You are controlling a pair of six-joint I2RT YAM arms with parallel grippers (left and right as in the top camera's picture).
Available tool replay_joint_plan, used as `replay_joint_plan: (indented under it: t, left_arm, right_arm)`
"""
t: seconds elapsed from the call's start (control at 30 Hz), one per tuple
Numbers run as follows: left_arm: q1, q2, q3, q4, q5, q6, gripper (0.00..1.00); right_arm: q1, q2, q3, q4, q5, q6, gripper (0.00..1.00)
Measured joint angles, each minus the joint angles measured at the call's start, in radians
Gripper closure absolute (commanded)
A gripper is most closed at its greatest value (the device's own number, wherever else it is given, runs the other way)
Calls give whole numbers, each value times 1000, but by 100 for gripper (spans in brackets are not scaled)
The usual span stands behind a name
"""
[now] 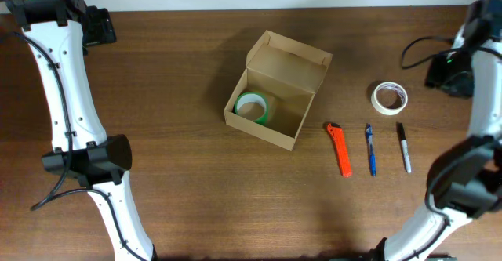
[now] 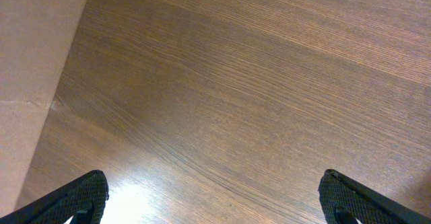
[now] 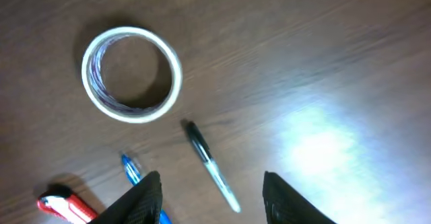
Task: Pack container
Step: 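Open right gripper and withdraw toward the white tape, then grasp the white masking tape roll rim with the right gripper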
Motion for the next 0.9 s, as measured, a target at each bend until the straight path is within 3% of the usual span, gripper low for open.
replay_joint_plan:
  t: [0.83,0.9]
  left_arm:
    - [0,0,0,0,0,0,0]
    - [0,0,0,0,0,0,0]
  right_arm:
    - [0,291,-5,139,-82,39,52]
    - [0,308,-5,141,-88,38,58]
